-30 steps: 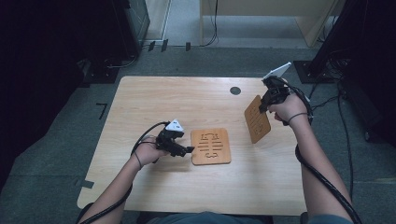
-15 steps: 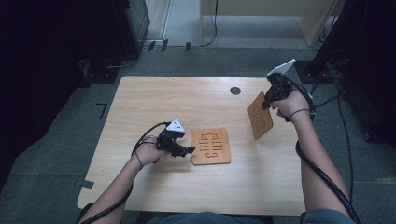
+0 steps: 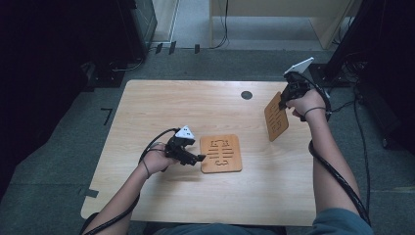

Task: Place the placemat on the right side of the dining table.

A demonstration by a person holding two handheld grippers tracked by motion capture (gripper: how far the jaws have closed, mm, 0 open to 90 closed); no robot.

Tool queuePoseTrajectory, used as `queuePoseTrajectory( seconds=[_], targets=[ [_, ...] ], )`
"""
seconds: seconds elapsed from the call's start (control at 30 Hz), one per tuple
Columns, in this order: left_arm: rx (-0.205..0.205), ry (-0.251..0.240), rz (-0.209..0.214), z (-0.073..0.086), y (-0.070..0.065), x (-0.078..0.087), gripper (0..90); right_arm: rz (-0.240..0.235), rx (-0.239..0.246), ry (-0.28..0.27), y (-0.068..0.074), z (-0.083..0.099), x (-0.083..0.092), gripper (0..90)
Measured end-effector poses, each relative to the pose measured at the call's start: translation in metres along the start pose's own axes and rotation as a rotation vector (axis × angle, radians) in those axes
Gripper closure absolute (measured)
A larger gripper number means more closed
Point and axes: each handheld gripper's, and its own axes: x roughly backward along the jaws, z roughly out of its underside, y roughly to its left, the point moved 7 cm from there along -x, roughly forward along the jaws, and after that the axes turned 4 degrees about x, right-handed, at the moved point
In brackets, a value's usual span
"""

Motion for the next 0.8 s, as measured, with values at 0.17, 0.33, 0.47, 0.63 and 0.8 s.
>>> queuePoseTrajectory(
  seconds=[0.17,0.33,0.47,0.63,0.8],
  targets=[
    [0.0,0.0,0.004,0.0,-0.001,0.0,16.4,-0.007,-0.045,-0.017,-0.008,-0.007,-0.002,87.9],
    [0.002,-0.002,0.007,0.0,-0.001,0.0,16.4,0.012,-0.042,-0.04,-0.009,-0.017,-0.004,87.9],
    [0.0,0.004,0.004,0.001,0.0,0.0,16.4,0.01,-0.064,-0.048,-0.011,-0.022,-0.009,87.8],
    [-0.002,0.005,0.006,0.001,-0.001,-0.001,16.3,0.018,-0.096,-0.051,-0.016,-0.025,-0.014,86.9],
    [-0.001,0.005,0.006,0.001,-0.001,0.0,16.4,0.024,-0.098,-0.049,-0.019,-0.024,-0.018,86.0]
  ],
)
